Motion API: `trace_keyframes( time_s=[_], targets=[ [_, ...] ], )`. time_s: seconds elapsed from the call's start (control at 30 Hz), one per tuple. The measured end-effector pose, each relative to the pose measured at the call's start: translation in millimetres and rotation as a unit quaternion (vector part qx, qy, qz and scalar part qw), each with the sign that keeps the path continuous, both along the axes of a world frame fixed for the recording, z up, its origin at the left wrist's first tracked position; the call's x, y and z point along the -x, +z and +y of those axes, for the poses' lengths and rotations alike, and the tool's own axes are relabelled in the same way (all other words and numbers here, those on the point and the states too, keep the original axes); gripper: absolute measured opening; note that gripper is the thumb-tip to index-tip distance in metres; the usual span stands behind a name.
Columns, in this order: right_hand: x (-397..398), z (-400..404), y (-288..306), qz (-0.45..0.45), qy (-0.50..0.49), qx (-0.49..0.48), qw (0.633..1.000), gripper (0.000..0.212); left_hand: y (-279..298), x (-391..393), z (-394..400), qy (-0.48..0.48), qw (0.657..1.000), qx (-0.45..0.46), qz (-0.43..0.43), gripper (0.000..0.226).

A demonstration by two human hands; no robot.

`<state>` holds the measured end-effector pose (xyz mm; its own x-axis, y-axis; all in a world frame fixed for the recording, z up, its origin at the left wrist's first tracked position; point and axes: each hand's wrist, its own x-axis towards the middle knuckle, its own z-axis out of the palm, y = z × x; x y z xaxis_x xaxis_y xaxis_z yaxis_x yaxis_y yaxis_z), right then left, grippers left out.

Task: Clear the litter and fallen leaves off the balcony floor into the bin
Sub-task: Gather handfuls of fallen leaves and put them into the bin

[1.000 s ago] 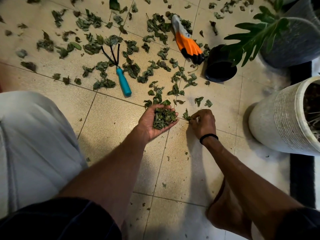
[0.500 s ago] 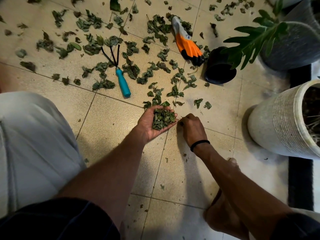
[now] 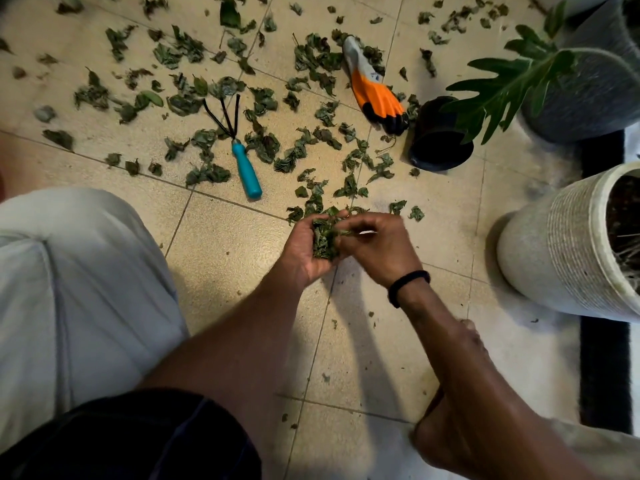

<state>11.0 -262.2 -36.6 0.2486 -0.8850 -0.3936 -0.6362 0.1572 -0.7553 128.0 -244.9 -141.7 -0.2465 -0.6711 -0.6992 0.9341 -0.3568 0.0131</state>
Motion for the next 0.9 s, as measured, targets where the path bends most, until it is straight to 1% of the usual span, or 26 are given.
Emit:
trace_keyframes(
  time_s=[0.03, 0.13, 0.17, 0.23, 0.33, 0.4, 0.43, 0.5, 0.57, 0.67, 0.73, 0.8, 0.9],
  targets=[
    [-11.0, 5.0, 4.3, 0.034, 0.034, 0.008, 0.999, 0.024, 2.1, 1.3, -1.2, 0.010, 1.000, -0.009, 0.006, 0.031],
    [-31.9, 16.1, 3.8, 0.133, 0.075, 0.102, 0.983, 0.031, 8.4, 3.5, -6.3, 0.025, 1.000, -0.015, 0.011, 0.033],
    [-33.7, 18.5, 3.8, 0.146, 0.074, 0.125, 0.979, 0.034, 10.2, 3.8, -7.0, 0.023, 1.000, -0.012, 0.010, 0.034],
    [-29.9, 17.5, 3.7, 0.148, 0.051, 0.142, 0.977, 0.037, 11.1, 2.2, -6.4, 0.021, 1.000, -0.008, 0.009, 0.035],
    [-15.6, 5.9, 6.5, 0.111, -0.008, 0.118, 0.987, 0.028, 6.4, -2.3, -3.0, 0.017, 1.000, 0.006, 0.013, 0.030],
    [1.0, -11.1, -0.8, 0.102, -0.056, 0.113, 0.987, 0.023, 2.8, -4.6, -0.5, 0.014, 0.999, 0.022, 0.023, 0.028],
    [11.5, -21.9, -8.0, 0.112, -0.078, 0.117, 0.984, 0.022, 0.8, -5.6, 0.7, 0.012, 0.999, 0.029, 0.030, 0.027],
    [36.3, -47.8, -28.8, 0.159, -0.095, 0.123, 0.975, 0.024, -3.0, -8.4, 2.9, 0.007, 0.998, 0.043, 0.040, 0.025],
    [59.1, -72.3, -48.3, 0.219, -0.087, 0.115, 0.965, 0.033, -6.0, -11.8, 6.6, 0.002, 0.998, 0.052, 0.041, 0.024],
    [81.3, -95.9, -75.0, 0.295, -0.055, 0.050, 0.953, 0.059, -9.2, -15.6, 13.3, 0.006, 0.997, 0.059, 0.043, 0.024],
    [84.1, -98.9, -87.6, 0.325, -0.020, 0.022, 0.945, 0.066, -8.5, -16.9, 18.3, 0.017, 0.997, 0.051, 0.048, 0.026],
    [81.2, -97.5, -98.0, 0.340, 0.020, 0.047, 0.939, 0.057, -7.5, -18.3, 21.8, 0.024, 0.998, 0.041, 0.051, 0.027],
    [70.5, -93.6, -108.7, 0.335, 0.089, 0.138, 0.928, 0.032, -6.6, -20.8, 21.6, 0.031, 0.998, 0.040, 0.046, 0.025]
  ],
)
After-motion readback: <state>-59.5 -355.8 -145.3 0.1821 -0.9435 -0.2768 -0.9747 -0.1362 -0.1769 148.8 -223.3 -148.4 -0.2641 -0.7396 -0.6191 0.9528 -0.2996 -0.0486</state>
